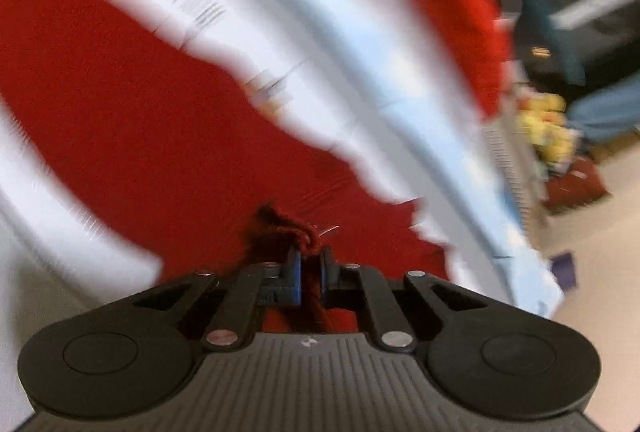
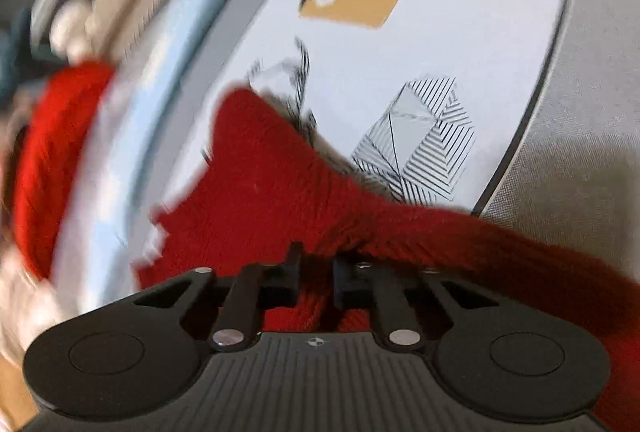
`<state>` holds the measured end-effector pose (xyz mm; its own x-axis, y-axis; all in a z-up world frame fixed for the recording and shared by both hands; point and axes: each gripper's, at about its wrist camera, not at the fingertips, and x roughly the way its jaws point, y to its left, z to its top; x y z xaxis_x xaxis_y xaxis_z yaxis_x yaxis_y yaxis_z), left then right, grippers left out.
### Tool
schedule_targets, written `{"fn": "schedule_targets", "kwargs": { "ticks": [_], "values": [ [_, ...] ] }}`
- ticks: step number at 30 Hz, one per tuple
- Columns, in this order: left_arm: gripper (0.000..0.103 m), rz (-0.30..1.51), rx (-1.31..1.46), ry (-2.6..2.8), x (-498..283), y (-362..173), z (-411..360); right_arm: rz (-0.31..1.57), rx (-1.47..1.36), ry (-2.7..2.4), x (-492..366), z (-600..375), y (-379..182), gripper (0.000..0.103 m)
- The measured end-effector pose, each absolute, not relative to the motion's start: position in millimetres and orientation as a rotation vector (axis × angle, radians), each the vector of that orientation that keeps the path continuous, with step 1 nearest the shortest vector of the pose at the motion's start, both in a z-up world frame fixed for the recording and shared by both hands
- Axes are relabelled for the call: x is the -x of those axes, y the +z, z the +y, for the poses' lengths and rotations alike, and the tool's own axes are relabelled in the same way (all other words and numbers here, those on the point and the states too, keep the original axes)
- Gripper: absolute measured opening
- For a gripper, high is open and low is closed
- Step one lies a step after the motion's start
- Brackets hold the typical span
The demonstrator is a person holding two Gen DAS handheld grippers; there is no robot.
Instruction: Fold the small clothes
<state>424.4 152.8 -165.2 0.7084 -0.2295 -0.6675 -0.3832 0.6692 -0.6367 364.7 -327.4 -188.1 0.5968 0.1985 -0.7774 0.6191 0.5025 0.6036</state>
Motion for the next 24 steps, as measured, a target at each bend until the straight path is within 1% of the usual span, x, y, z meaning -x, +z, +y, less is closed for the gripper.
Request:
{"fn": "schedule_targets", "kwargs": {
  "ticks": [2, 3, 5, 7, 8, 9, 11, 13, 15, 17, 20, 21, 22, 23, 24],
  "values": [
    [0.008, 0.74, 0.793, 0.078, -423.9, -146.9, 148.5, 0.765, -1.17, -0.318, -349.1, -331.4, -176.2, 0.013],
    [0.008, 0.734, 0.776, 0.086, -423.7, -143.5, 148.0, 0.736, -1.162, -0.329, -345.9, -330.3, -171.2, 0.013],
    [0.009, 0.812, 0.72, 0.156, -427.8, -150.4, 149.4, 0.773, -1.149, -0.379, -342.3, -327.4, -174.5, 0.014],
    [0.01, 0.959, 0.663, 0.218, -434.7, -166.7, 149.8, 0.951, -1.129, -0.414, -346.0, -320.7, -193.2, 0.019],
    [0.011, 0.989, 0.663, 0.238, -435.2, -171.0, 150.5, 1.009, -1.096, -0.424, -347.0, -316.7, -196.8, 0.022],
    [0.011, 0.978, 0.673, 0.237, -432.3, -171.1, 153.6, 1.018, -1.064, -0.433, -345.1, -311.2, -193.6, 0.025],
    [0.011, 0.928, 0.651, 0.209, -432.3, -160.0, 152.1, 0.98, -0.958, -0.437, -345.1, -298.0, -172.0, 0.026],
    [0.013, 0.876, 0.583, 0.195, -433.9, -148.6, 144.0, 0.891, -0.819, -0.404, -345.3, -281.9, -146.2, 0.026],
    [0.014, 0.869, 0.558, 0.169, -437.3, -148.7, 137.3, 0.812, -0.752, -0.343, -347.9, -270.6, -130.8, 0.029],
    [0.014, 0.911, 0.576, 0.156, -437.4, -163.3, 133.3, 0.79, -0.726, -0.24, -358.0, -265.5, -130.7, 0.033],
    [0.014, 0.972, 0.638, 0.166, -441.1, -177.7, 131.9, 0.869, -0.759, -0.217, -372.5, -278.3, -154.2, 0.033],
    [0.014, 0.974, 0.653, 0.161, -439.7, -178.6, 134.7, 0.904, -0.779, -0.263, -373.6, -288.1, -164.0, 0.03],
    [0.014, 0.969, 0.657, 0.153, -434.6, -176.2, 138.1, 0.939, -0.801, -0.309, -372.8, -298.0, -174.2, 0.024],
    [0.014, 0.961, 0.65, 0.145, -434.8, -173.3, 137.0, 0.959, -0.838, -0.319, -371.7, -307.8, -183.8, 0.01],
    [0.014, 0.955, 0.639, 0.136, -435.8, -171.7, 134.7, 0.965, -0.867, -0.329, -371.5, -315.5, -188.6, 0.0]
  ]
}}
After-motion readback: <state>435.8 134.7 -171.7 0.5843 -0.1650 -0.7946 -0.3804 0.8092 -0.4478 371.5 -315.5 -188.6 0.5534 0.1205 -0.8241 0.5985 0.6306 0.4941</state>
